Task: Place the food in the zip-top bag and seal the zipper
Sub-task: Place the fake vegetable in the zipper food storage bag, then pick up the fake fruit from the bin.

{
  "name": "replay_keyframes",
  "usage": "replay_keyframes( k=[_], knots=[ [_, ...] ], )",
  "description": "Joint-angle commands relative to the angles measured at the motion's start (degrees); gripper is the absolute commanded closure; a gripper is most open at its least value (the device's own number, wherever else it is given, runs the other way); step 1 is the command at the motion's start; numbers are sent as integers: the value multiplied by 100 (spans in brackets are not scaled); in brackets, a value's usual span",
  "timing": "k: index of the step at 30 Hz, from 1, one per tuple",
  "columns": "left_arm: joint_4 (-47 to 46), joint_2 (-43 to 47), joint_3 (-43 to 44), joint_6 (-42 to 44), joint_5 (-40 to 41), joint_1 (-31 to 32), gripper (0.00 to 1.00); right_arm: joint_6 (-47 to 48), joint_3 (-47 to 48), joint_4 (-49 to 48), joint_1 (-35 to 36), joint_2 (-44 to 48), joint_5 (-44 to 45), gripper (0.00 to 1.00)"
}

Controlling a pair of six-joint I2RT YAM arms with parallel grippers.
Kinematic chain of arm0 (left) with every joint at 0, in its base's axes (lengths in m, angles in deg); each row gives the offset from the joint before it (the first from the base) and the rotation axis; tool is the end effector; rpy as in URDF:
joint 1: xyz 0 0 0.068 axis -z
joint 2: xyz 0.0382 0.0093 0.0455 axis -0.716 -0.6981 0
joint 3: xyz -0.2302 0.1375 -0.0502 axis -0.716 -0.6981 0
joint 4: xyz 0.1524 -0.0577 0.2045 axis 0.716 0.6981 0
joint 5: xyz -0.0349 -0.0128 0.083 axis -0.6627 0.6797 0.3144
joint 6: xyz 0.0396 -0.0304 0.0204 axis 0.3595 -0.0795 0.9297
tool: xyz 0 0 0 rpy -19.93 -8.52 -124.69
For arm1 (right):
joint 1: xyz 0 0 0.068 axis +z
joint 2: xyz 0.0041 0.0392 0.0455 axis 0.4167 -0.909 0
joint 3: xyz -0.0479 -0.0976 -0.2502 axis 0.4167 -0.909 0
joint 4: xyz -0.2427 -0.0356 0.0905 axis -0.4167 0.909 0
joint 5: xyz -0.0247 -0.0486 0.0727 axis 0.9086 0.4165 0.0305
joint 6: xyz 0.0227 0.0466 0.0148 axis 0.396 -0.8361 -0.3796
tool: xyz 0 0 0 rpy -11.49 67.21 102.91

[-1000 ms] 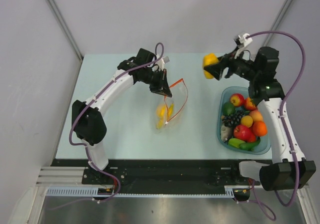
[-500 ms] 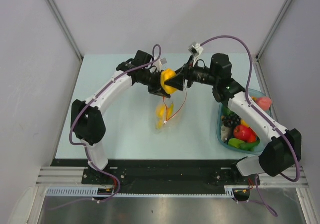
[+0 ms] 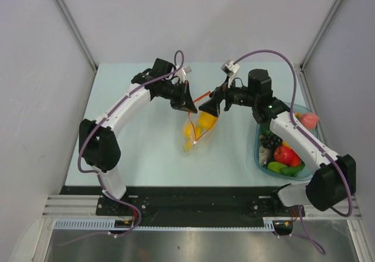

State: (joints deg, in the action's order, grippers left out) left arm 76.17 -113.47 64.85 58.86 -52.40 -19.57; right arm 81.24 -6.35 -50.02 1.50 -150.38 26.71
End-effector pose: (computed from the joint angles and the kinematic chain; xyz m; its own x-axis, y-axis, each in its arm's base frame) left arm 0.3388 -0.1924 0.3148 -0.9317 0.1211 -0.3424 0.3426 0.6058 -0.7181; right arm 0.2762 0.1615 0.3564 -0.3227 -0.0724 -0.9437 -0.8728 0.4085 0.2671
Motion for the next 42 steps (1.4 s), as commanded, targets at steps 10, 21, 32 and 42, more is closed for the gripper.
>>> replay_keyframes(
  k=[10, 21, 32, 42],
  knots=[
    [-261, 494, -129, 204, 251, -5, 98, 1908, 267, 3071, -3533, 1587, -412, 0],
    [-287, 468, -217, 274, 270, -5, 98, 4190, 540, 5966, -5899, 1315, 827, 0],
    [-138, 406, -103, 494, 287, -5, 99, 3611, 1321, 5448, -6304, 156, 1906, 0],
    [38, 274, -77, 802, 112, -22, 99, 3197, 1999, 5395, -5637, -582, 3226, 0]
  ],
)
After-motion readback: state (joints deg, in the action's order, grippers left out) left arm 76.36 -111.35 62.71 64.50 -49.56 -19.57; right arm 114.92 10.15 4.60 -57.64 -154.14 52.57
